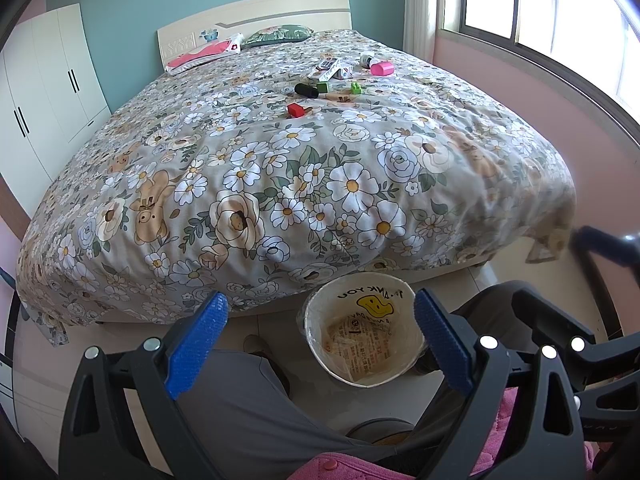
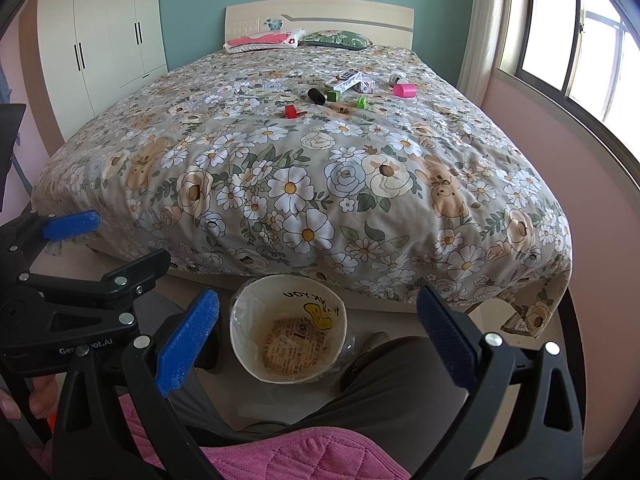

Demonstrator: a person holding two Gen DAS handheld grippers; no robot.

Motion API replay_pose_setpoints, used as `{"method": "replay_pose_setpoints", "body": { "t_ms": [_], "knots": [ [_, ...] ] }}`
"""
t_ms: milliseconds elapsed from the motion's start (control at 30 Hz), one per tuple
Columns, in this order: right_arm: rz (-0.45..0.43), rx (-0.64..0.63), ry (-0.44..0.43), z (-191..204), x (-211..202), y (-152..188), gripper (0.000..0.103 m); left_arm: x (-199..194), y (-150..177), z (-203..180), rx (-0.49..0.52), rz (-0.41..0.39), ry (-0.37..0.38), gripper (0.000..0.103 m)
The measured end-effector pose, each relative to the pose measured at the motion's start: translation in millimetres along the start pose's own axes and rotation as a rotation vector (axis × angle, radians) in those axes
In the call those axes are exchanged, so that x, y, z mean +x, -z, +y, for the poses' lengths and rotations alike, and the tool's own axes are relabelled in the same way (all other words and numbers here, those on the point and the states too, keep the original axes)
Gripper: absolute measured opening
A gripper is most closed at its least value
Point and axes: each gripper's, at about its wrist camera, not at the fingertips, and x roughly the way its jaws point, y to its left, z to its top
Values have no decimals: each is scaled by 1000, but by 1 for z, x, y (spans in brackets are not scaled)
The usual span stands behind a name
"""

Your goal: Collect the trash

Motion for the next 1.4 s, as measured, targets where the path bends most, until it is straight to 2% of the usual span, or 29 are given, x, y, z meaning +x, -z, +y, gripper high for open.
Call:
{"method": "replay_pose_setpoints", "body": {
  "t_ms": [733,833,1100,1400],
  "knots": [
    [0,-4,4,-1,1,-2,97,3,-1,3,0,6,8,96],
    [-12,-8,18,1,4,-10,97,4,-5,7,-2,-6,15,96],
    [-33,20,26,-16,13,-49,97,15,-49,25,-65,-34,-14,96],
    [-80,33,6,-37,31,-117,97,34,-116,46,-143,-77,20,96]
  ]
}}
